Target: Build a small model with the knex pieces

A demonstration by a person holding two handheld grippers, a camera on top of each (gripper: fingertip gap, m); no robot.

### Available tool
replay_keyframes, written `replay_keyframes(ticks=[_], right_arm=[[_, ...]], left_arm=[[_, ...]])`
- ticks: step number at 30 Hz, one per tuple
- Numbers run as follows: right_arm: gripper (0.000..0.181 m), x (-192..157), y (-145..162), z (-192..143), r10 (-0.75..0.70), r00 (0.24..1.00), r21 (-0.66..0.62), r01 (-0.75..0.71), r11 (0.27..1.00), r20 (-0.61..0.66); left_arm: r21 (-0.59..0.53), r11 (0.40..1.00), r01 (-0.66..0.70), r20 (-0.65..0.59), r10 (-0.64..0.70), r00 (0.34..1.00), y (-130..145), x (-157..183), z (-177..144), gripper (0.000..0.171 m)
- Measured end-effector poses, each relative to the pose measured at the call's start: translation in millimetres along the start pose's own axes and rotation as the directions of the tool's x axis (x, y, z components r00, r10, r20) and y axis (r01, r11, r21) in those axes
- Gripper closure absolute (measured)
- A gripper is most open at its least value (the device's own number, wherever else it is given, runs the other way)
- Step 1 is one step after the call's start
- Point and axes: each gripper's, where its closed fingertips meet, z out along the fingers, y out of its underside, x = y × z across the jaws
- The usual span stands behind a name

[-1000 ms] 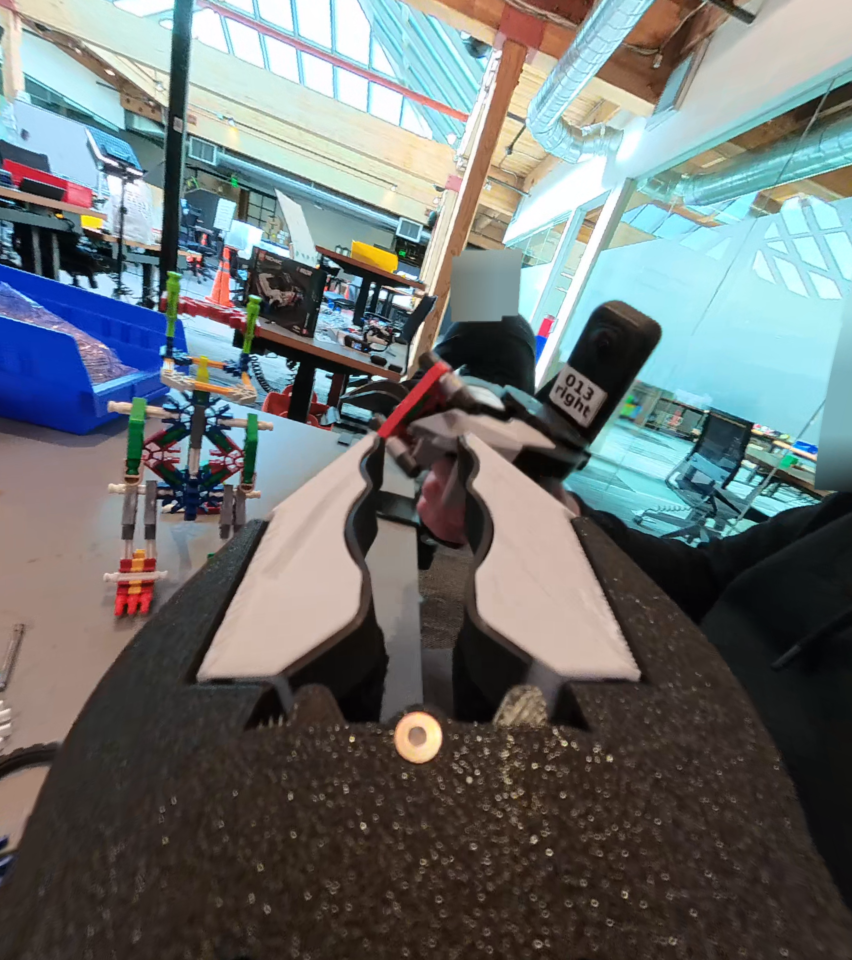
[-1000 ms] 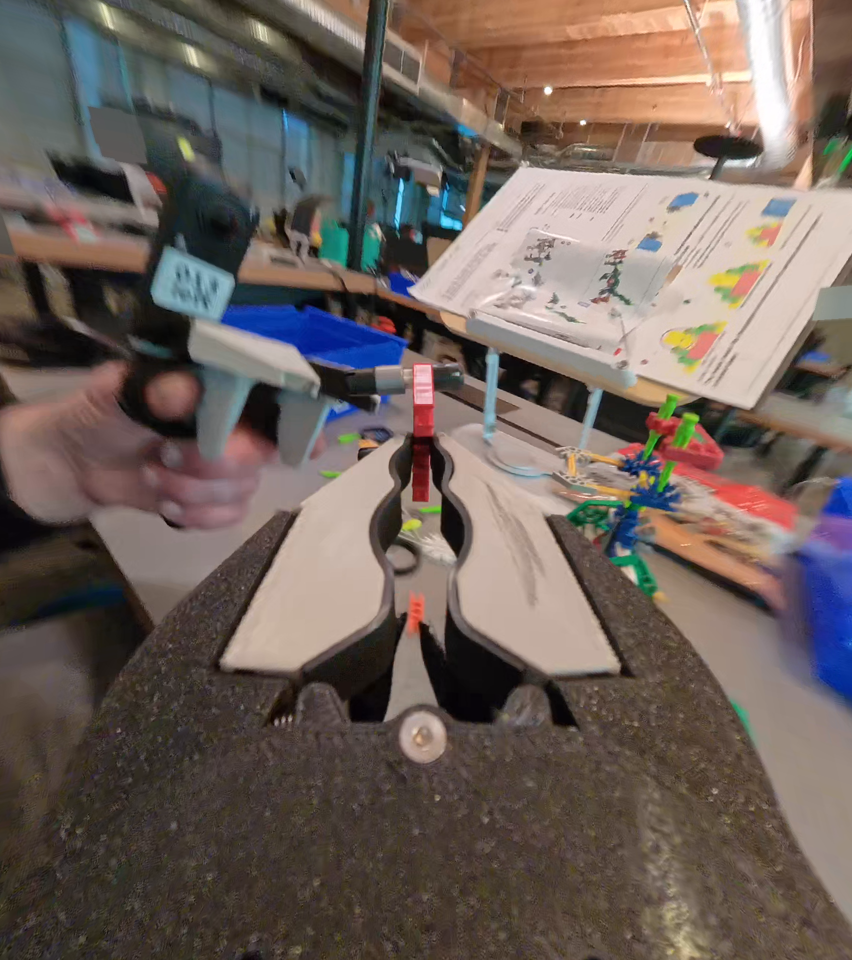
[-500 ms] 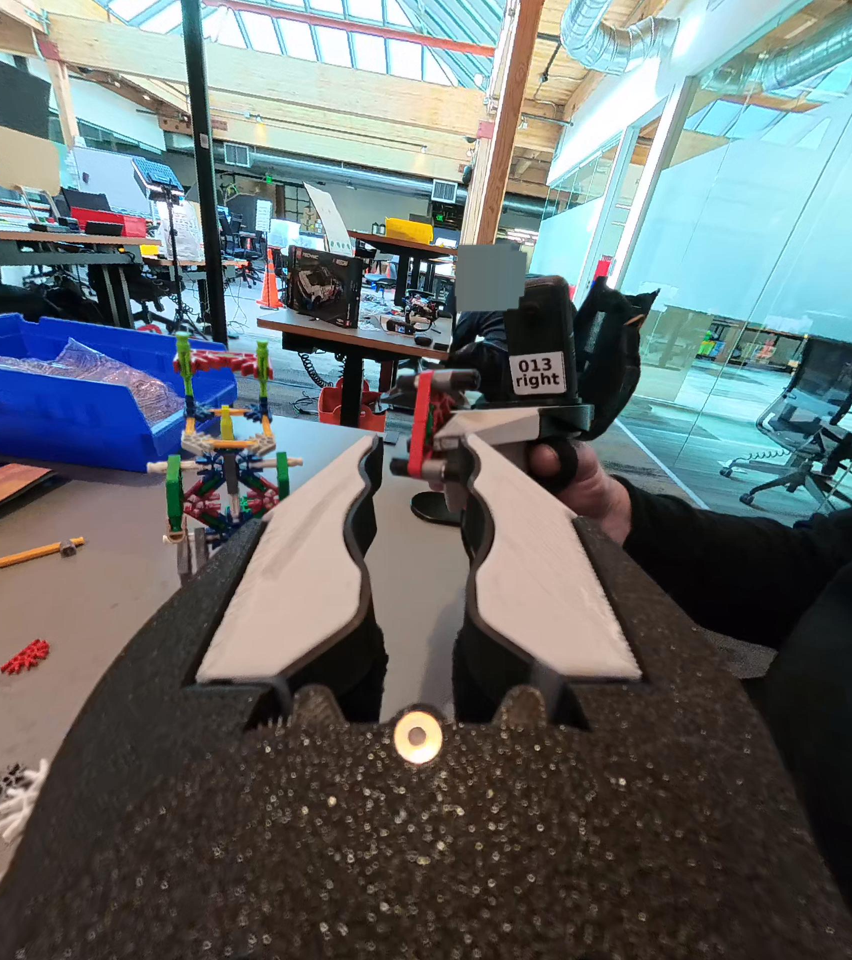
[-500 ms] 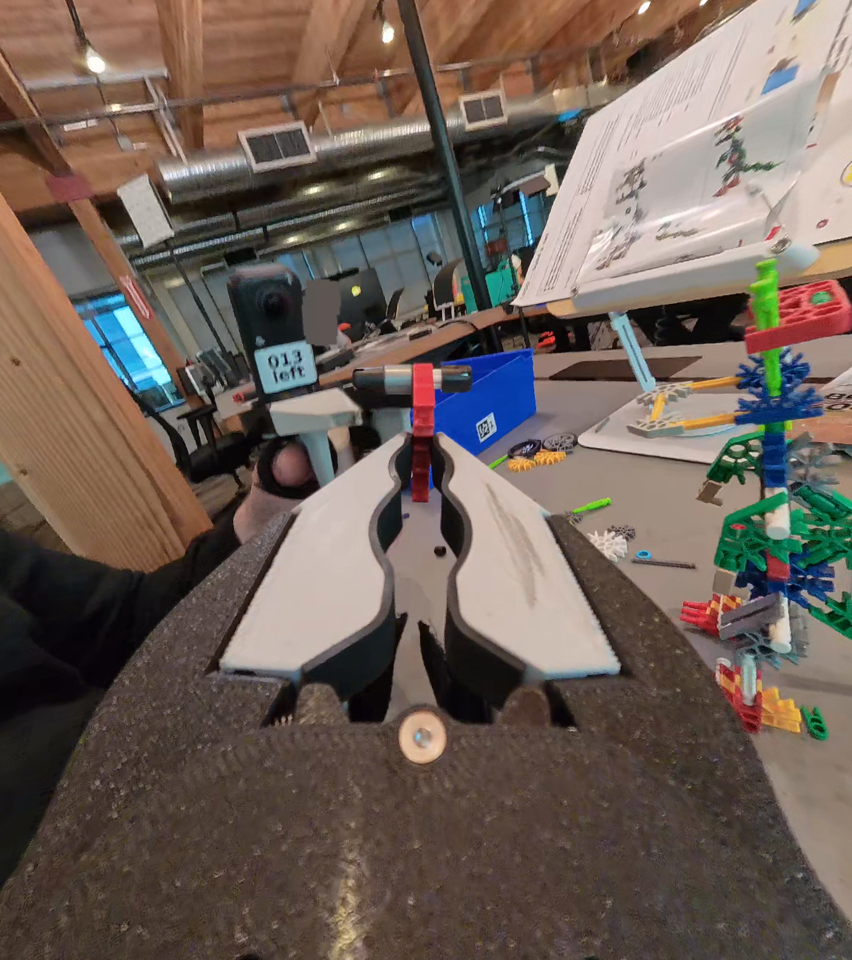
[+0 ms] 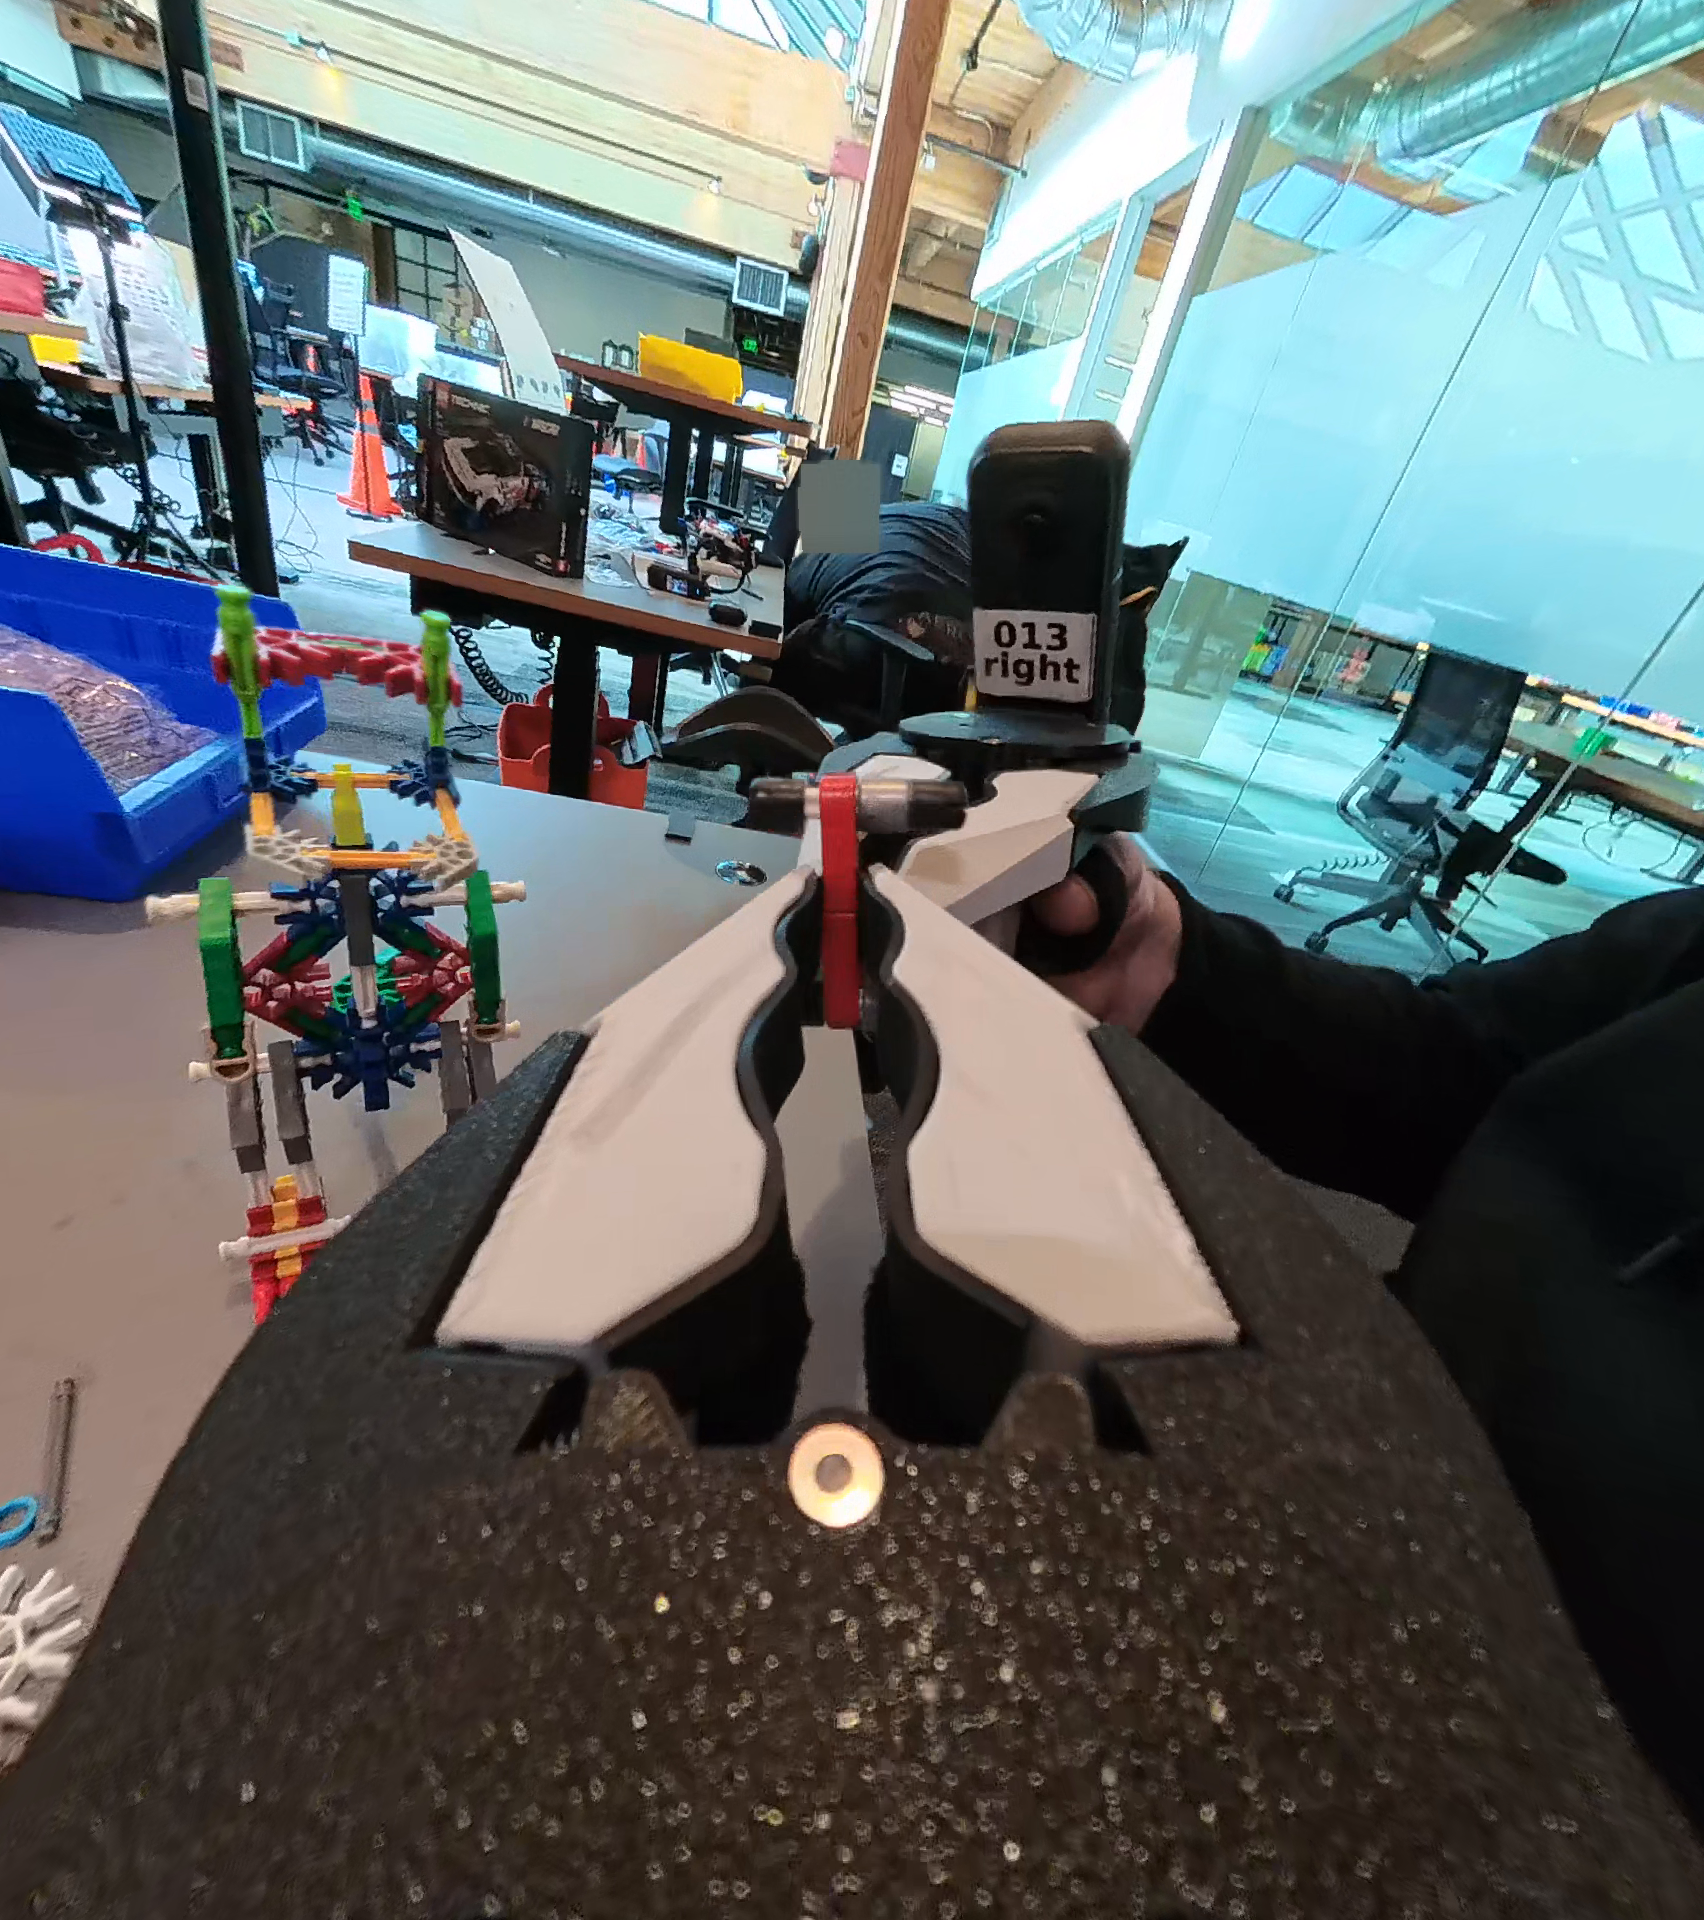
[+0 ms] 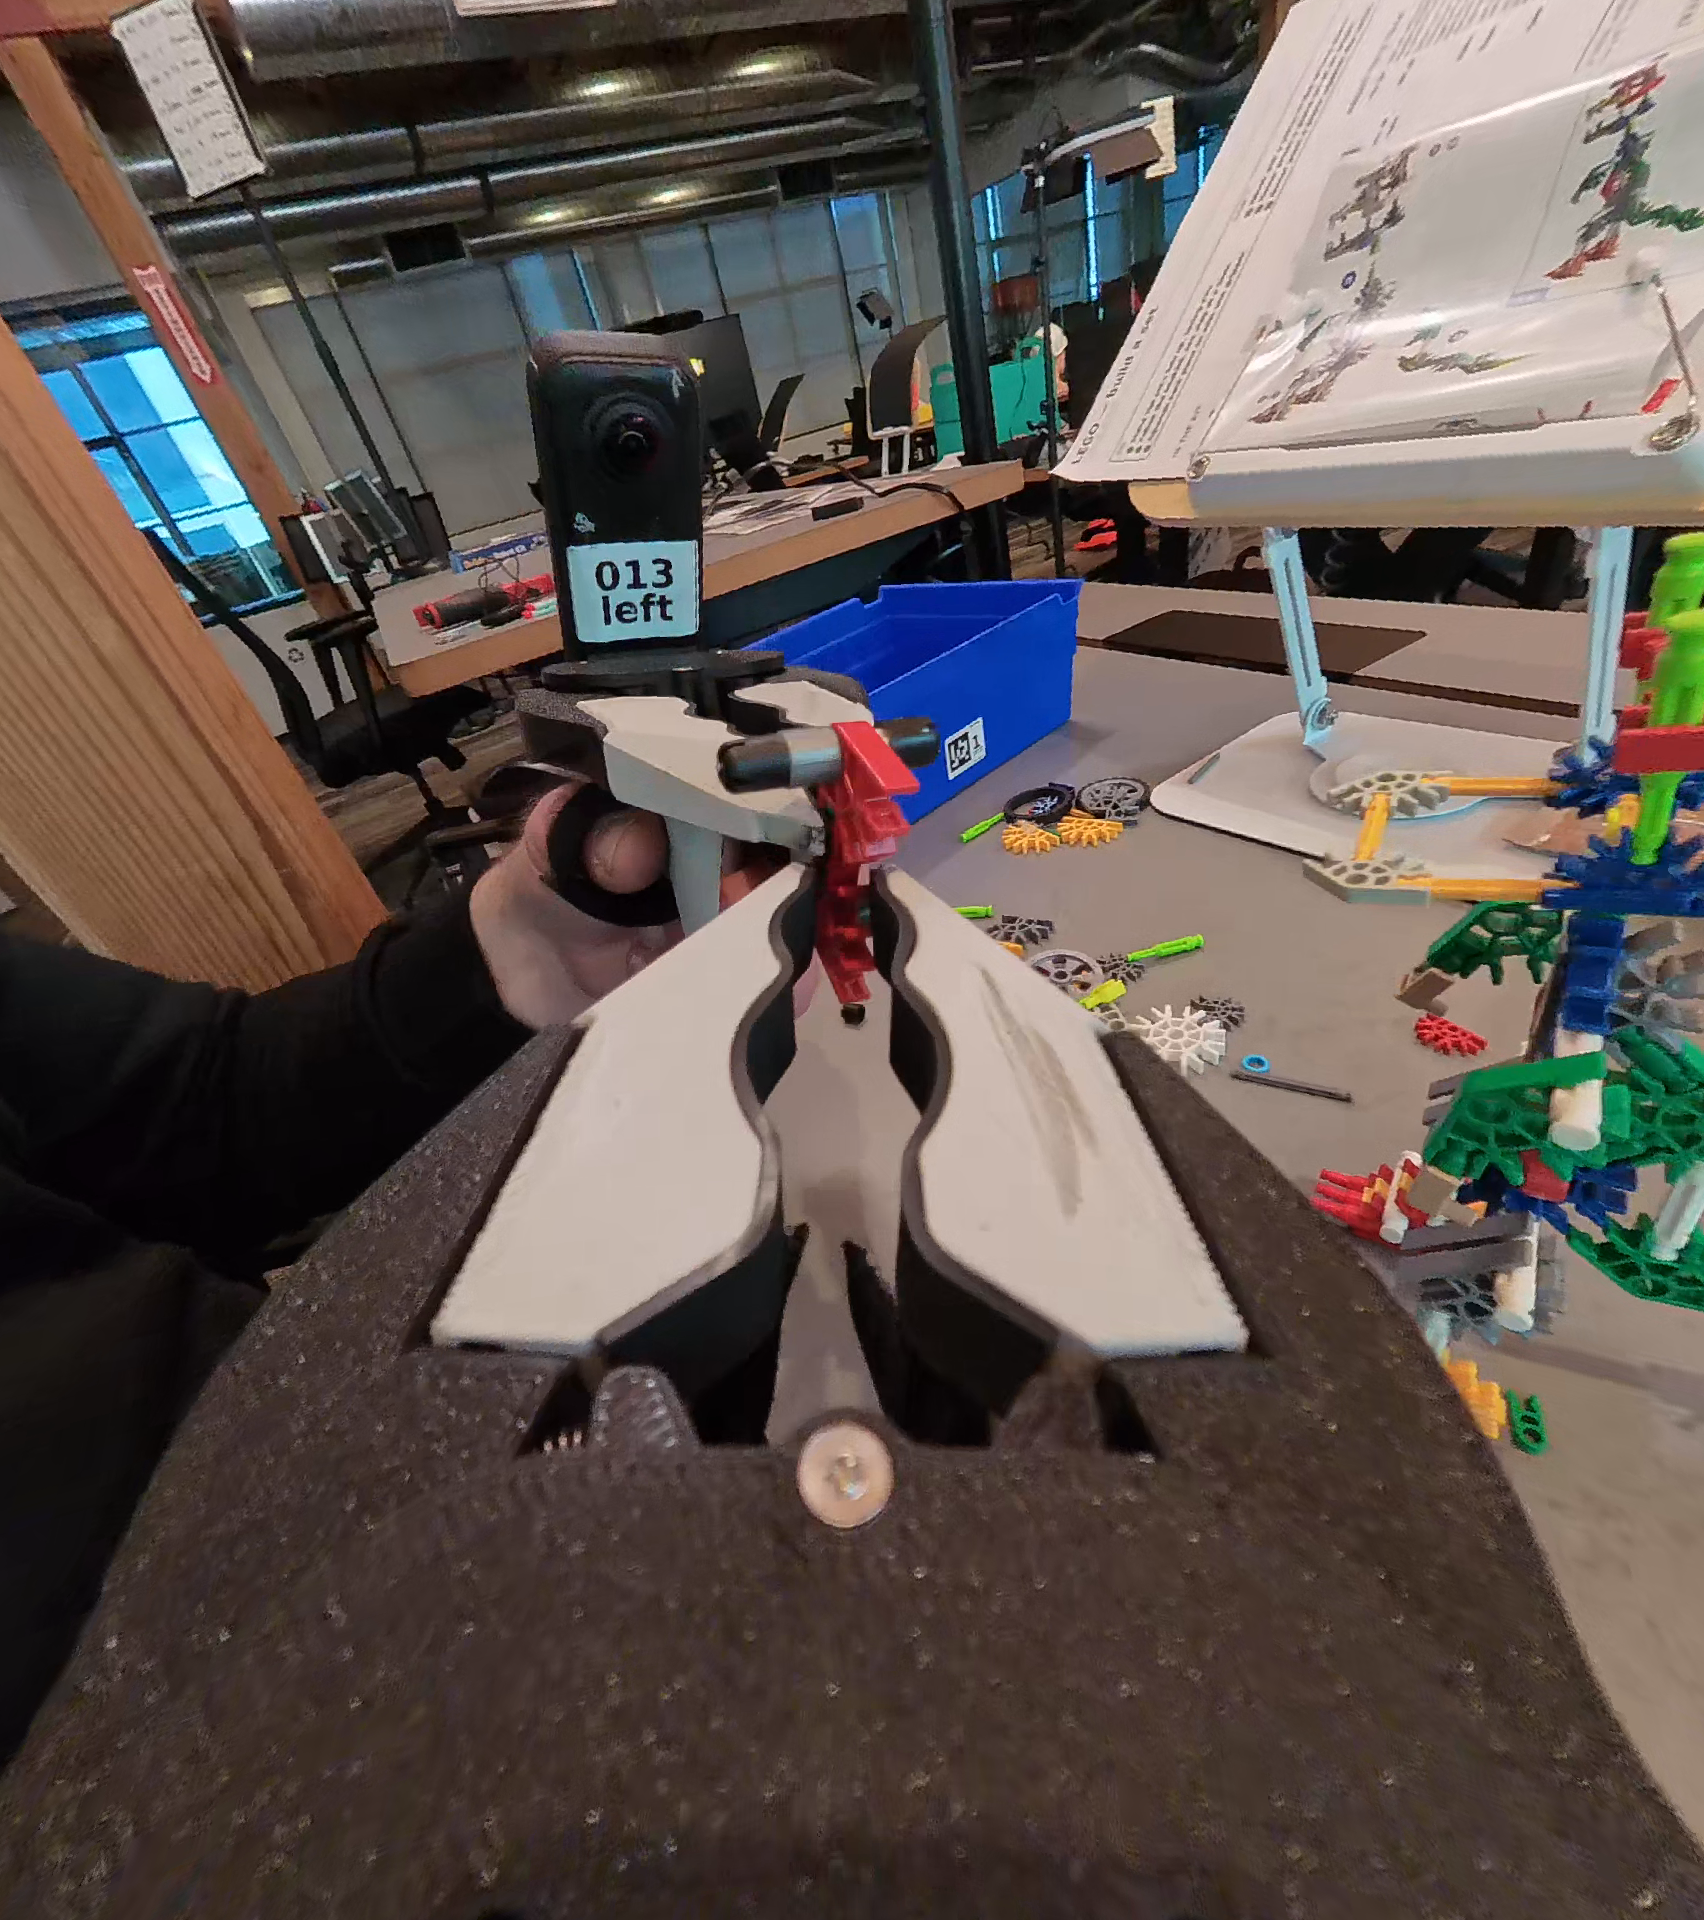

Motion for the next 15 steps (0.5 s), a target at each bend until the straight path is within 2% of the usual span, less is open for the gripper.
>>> replay_keyframes(ticks=[11, 15], right_arm=[[0.162, 14.7, -14.7, -14.6, -0.131, 0.979, -0.008, 0.131, 0.991, -0.156], [0.162, 13.9, -20.6, -16.7, -0.184, 0.964, -0.01, 0.186, 0.983, -0.193]], left_arm=[[0.121, 0.983, 0.141, -0.027, -0.139, 0.99, -19.5, -15.5, -6.1, 0.168], [0.098, 0.986, 0.133, -0.022, -0.131, 0.991, -16.9, -16.1, -2.4, 0.168]])
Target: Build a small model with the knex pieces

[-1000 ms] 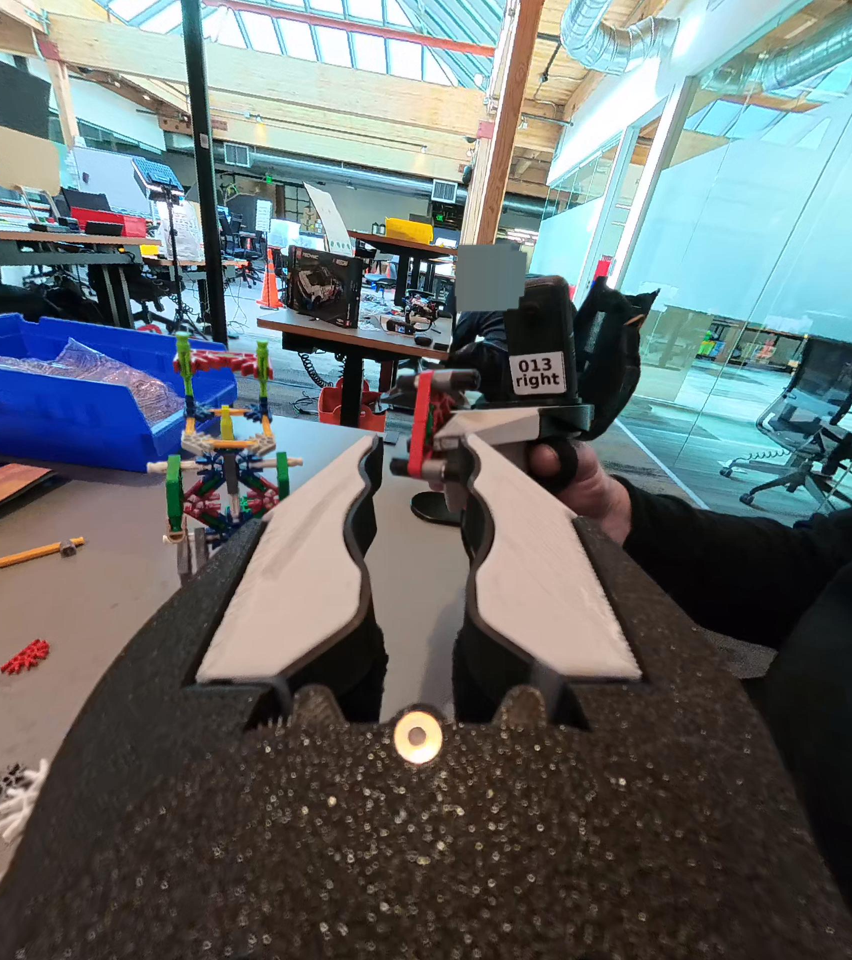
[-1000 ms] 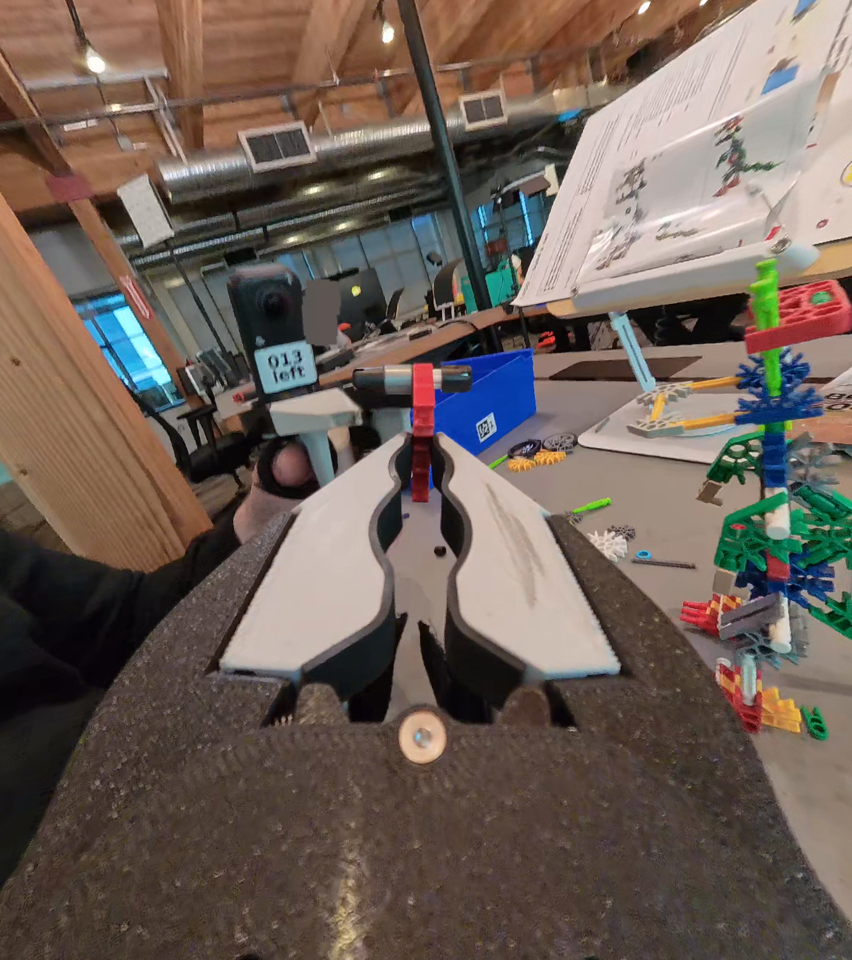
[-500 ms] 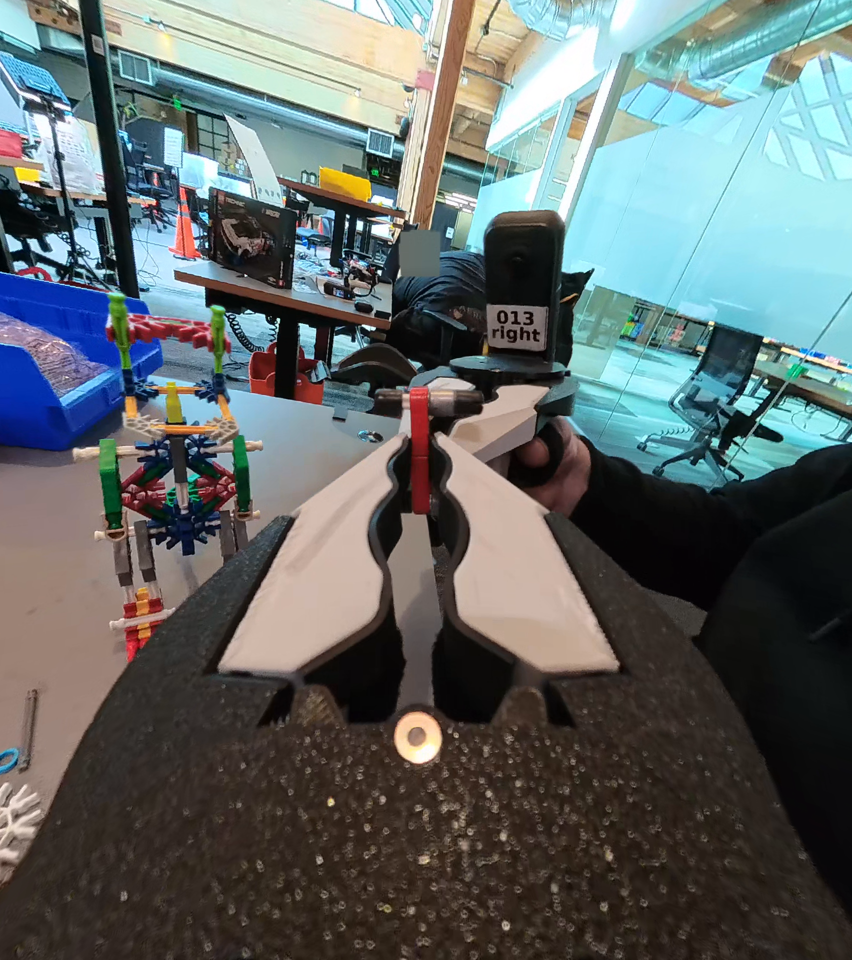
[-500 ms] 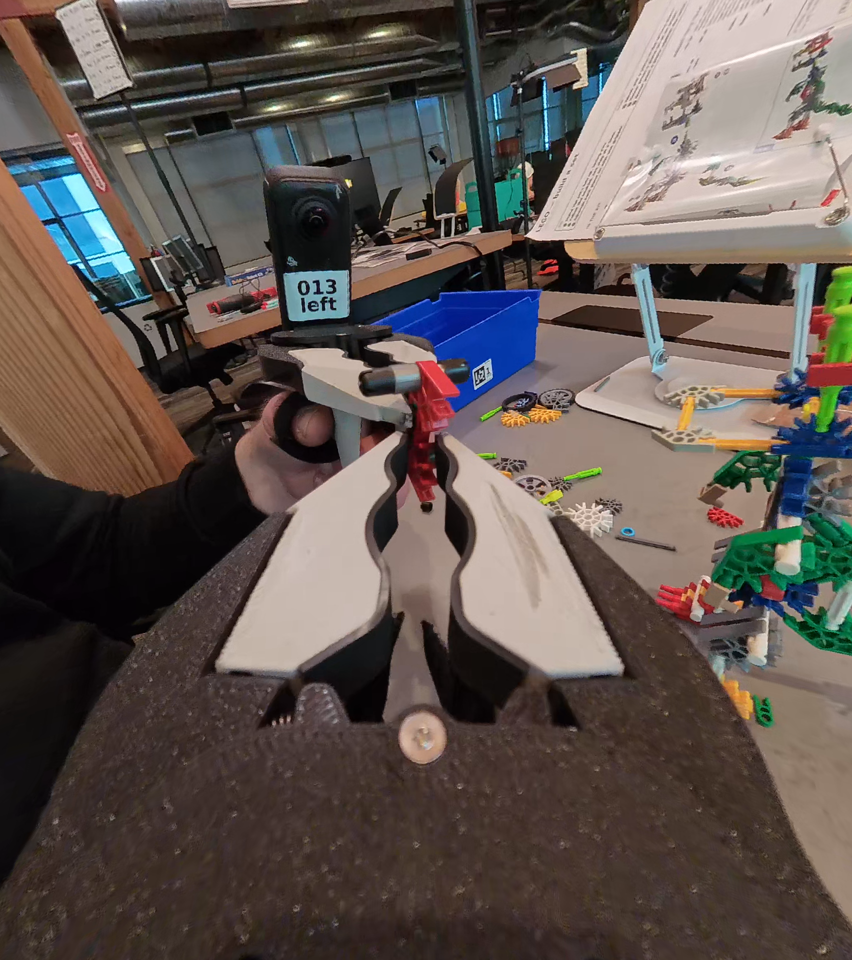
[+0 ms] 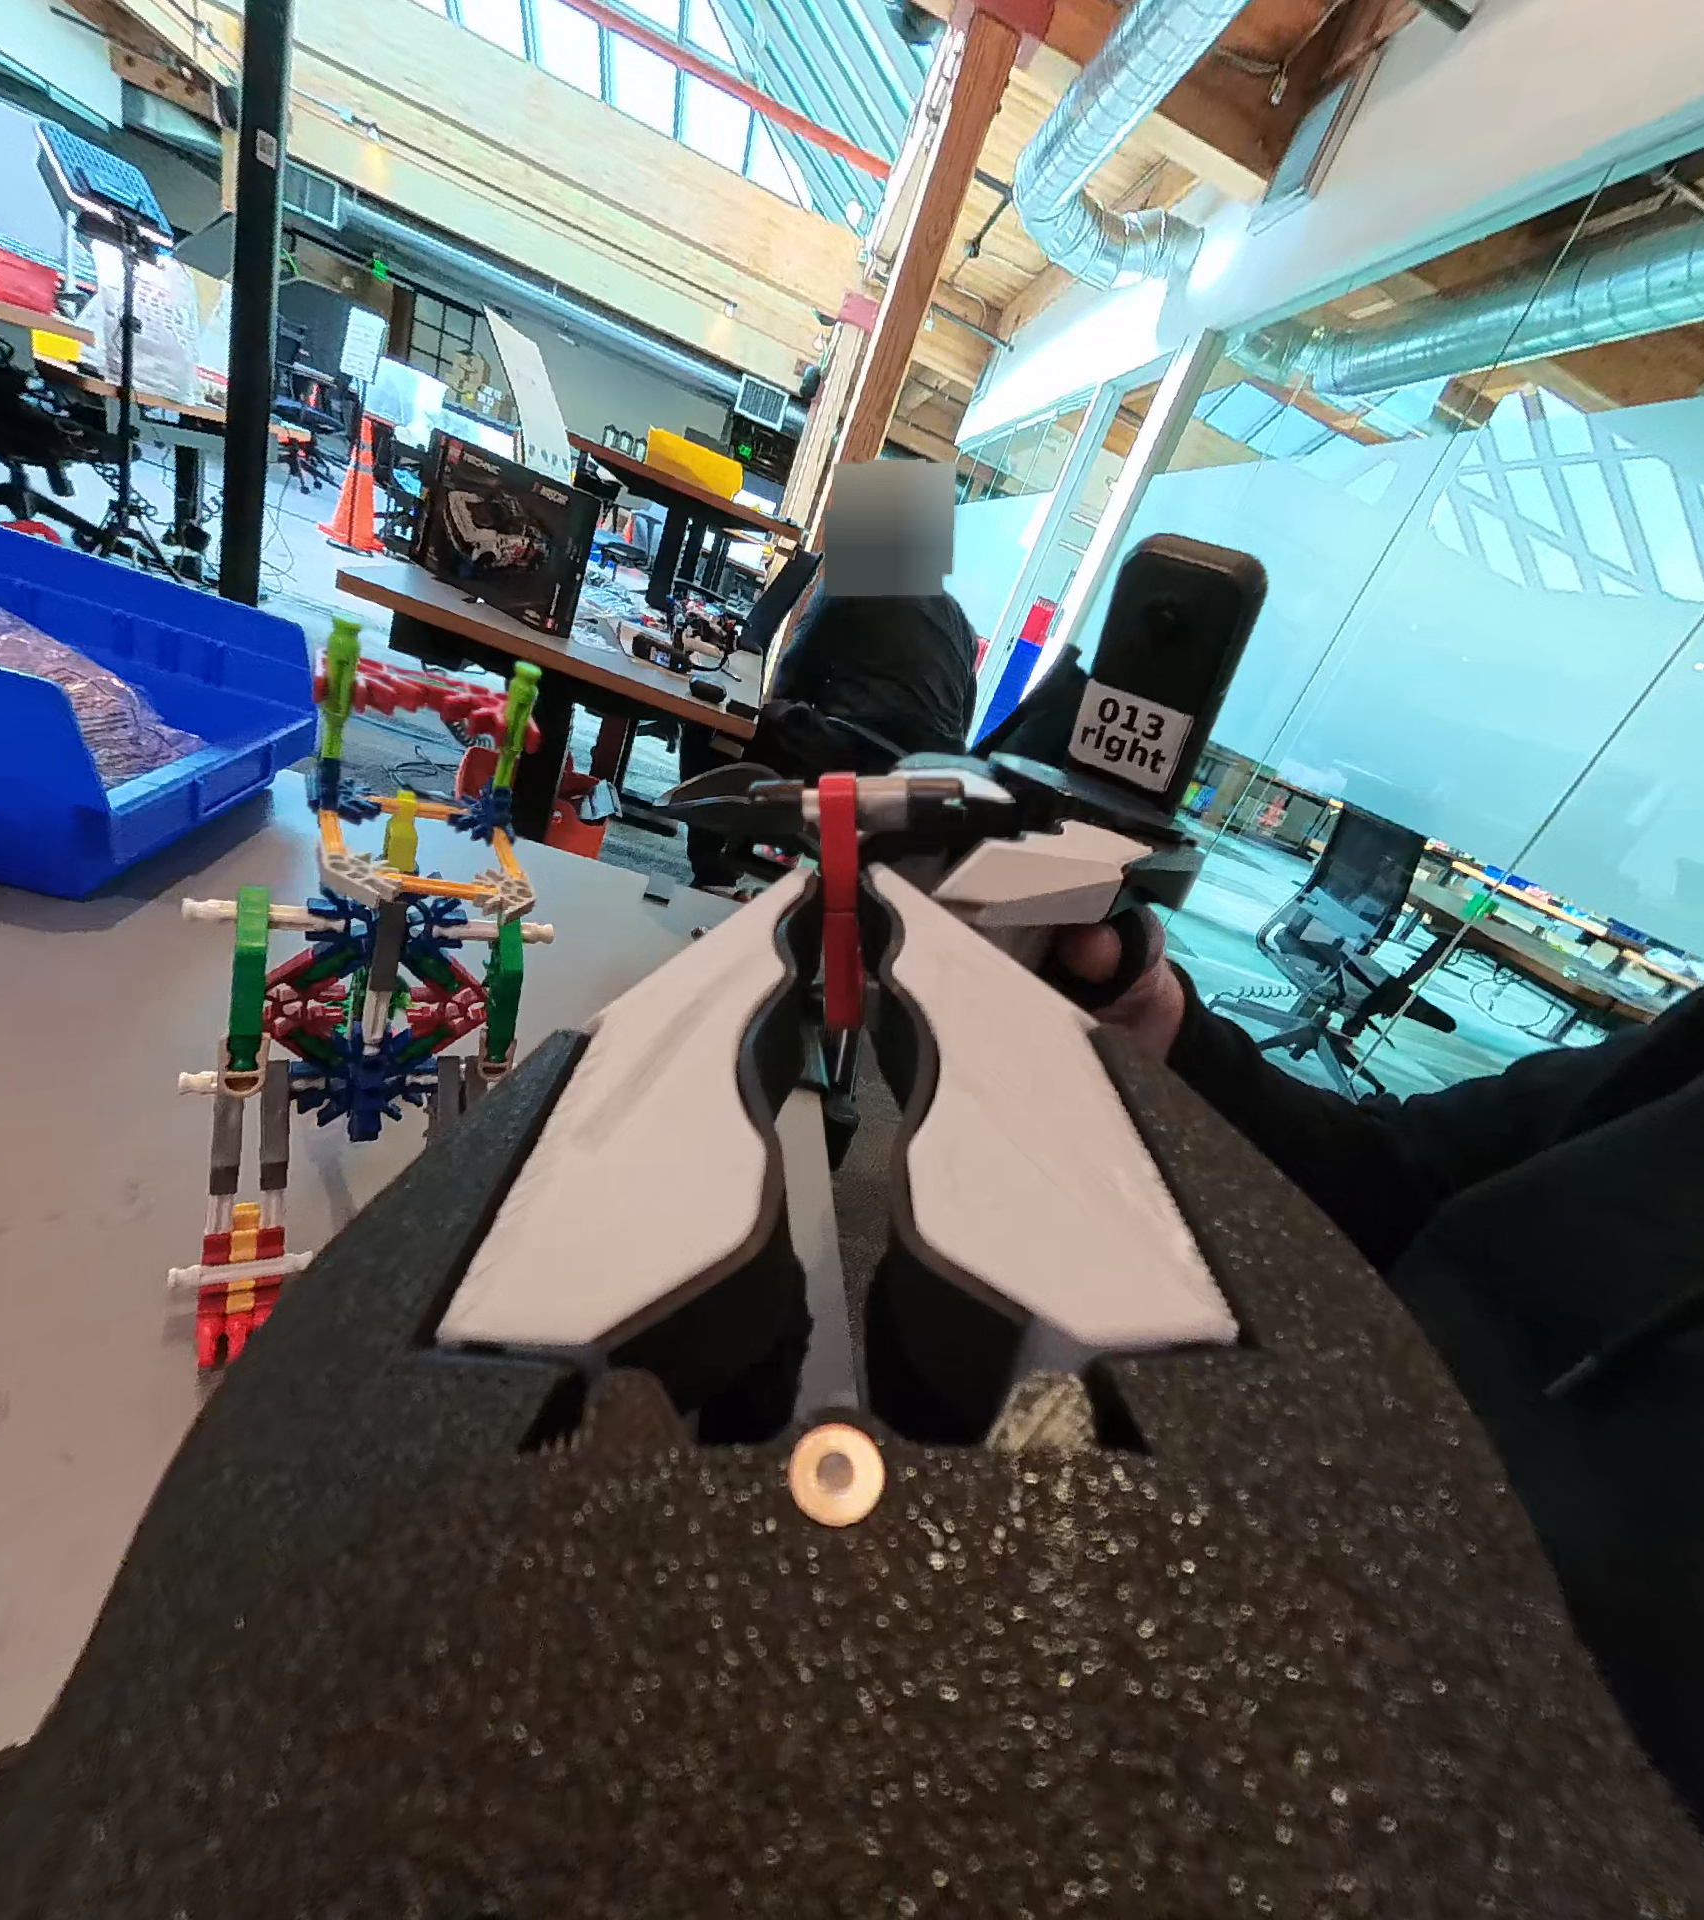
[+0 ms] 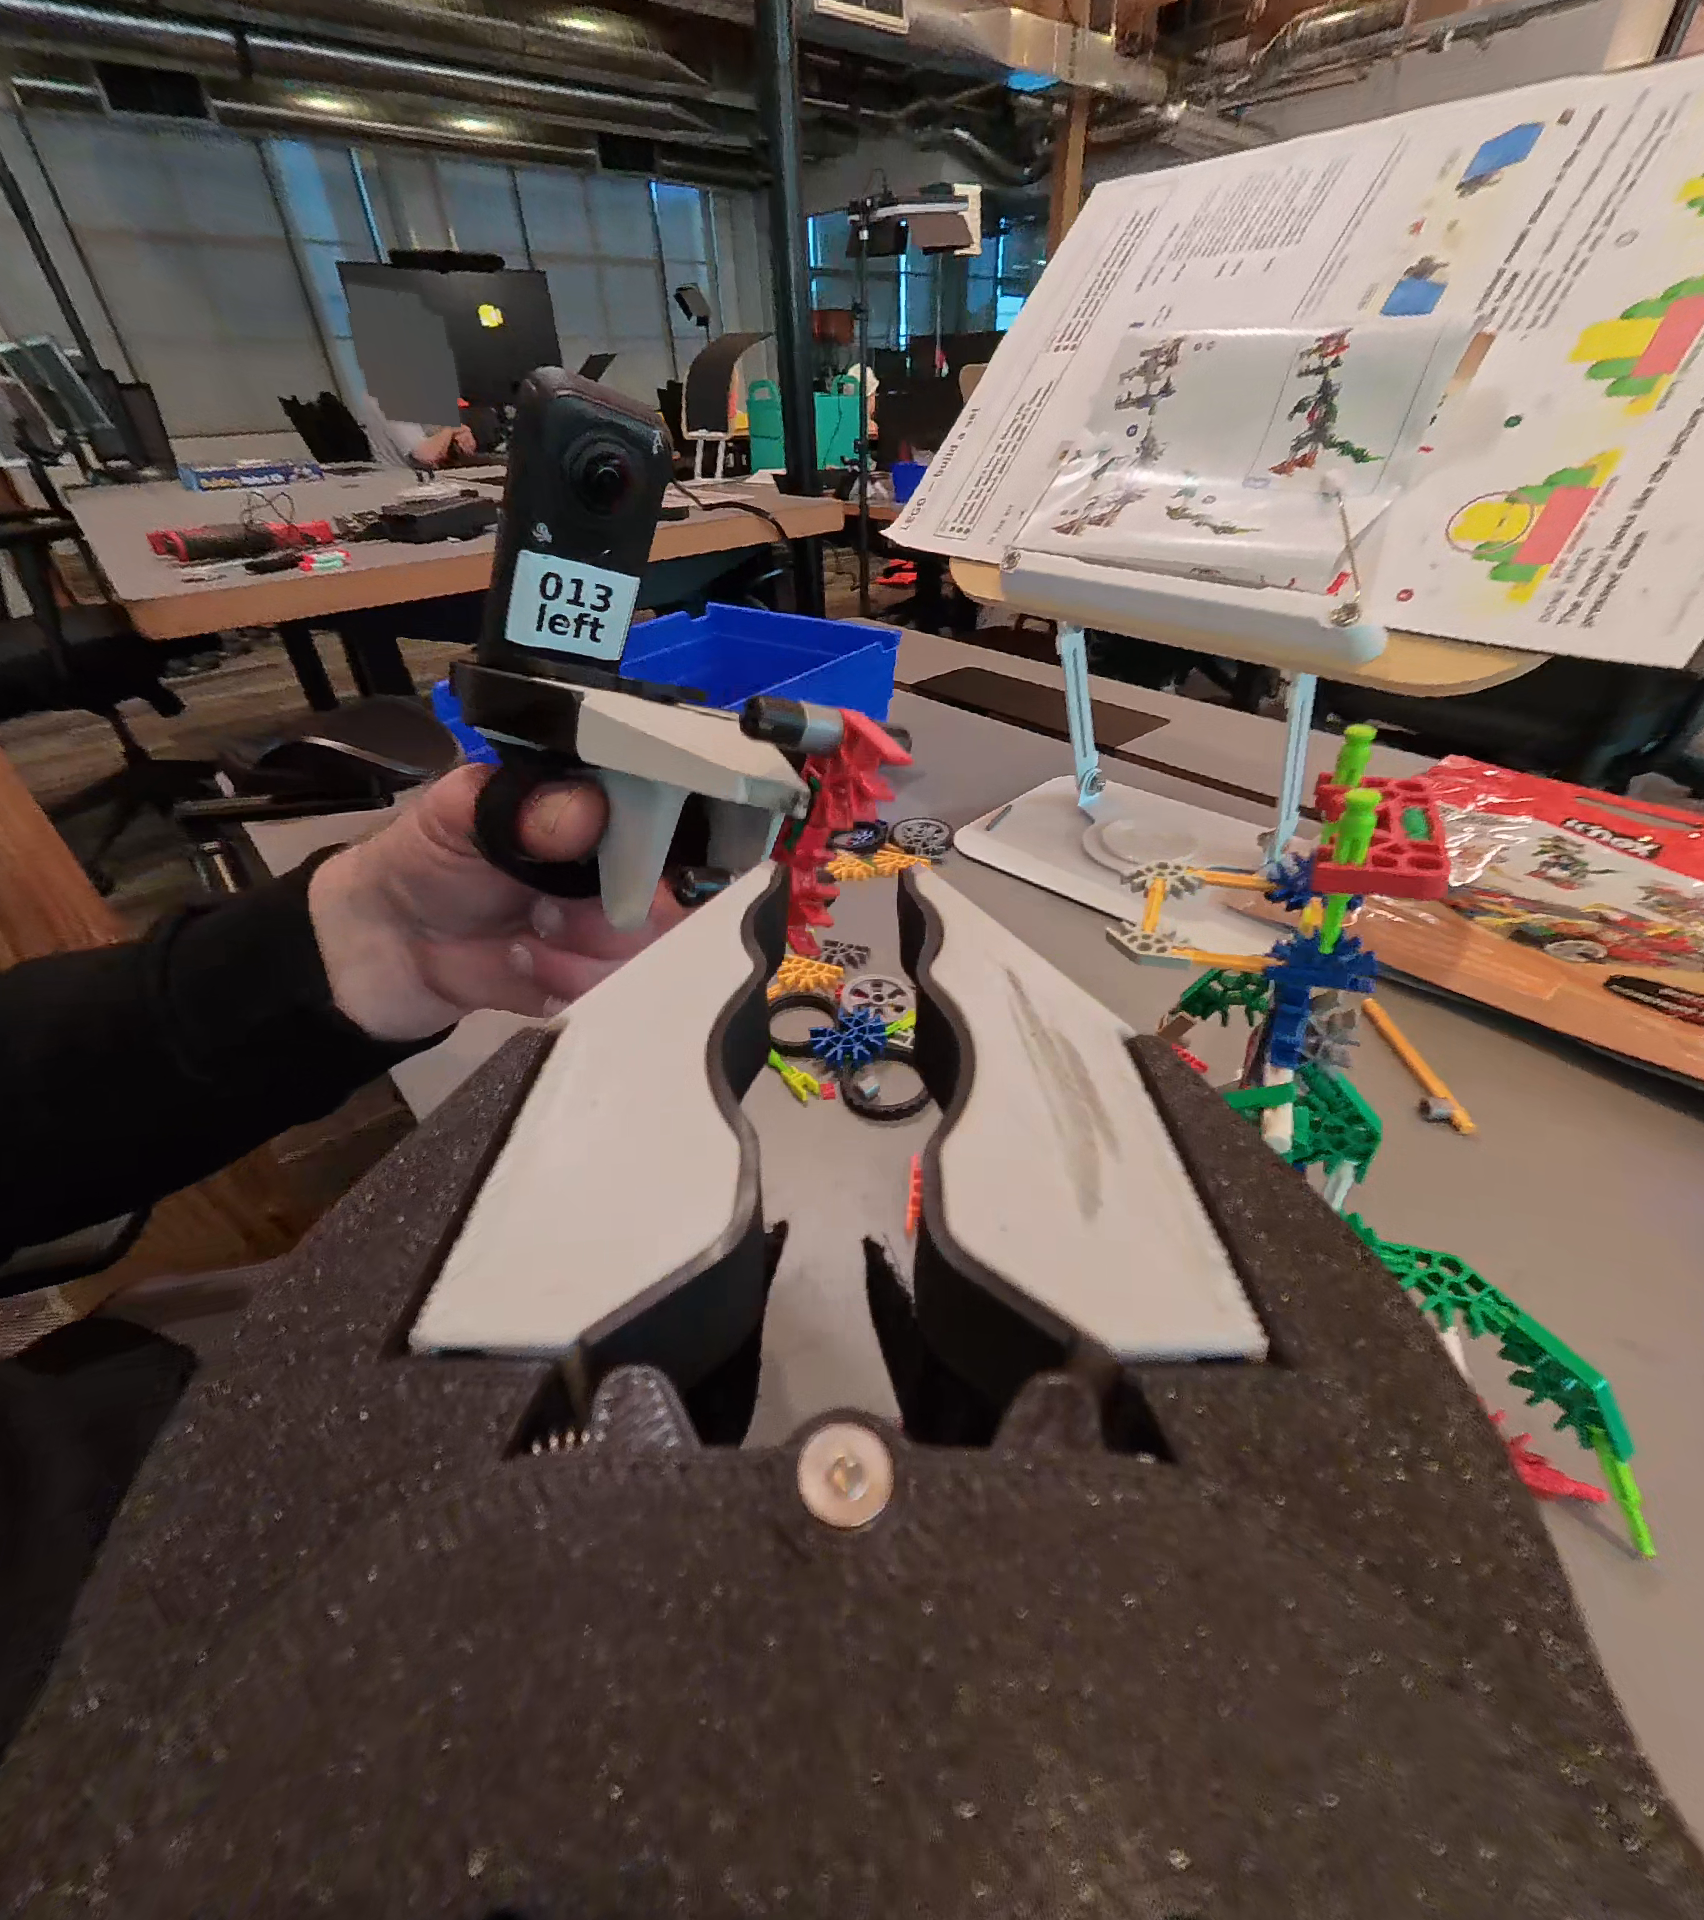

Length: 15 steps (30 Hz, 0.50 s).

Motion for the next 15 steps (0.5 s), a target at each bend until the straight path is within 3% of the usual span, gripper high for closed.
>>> replay_keyframes(ticks=[9, 15], right_arm=[[0.163, 3.1, -18.2, -4.3, -0.198, 0.98, -0.07, 0.195, 0.978, -0.031], [0.167, -4.4, 3.2, -0.4, -0.266, 0.958, -0.24, 0.285, 0.928, 0.106]], left_arm=[[-0.206, 0.961, -0.185, 0.019, 0.193, 0.981, 9.8, 4.9, 6.4, 0.168], [-0.37, 0.882, -0.291, -0.062, 0.289, 0.955, 18.8, 13.7, 5.8, 0.168]])
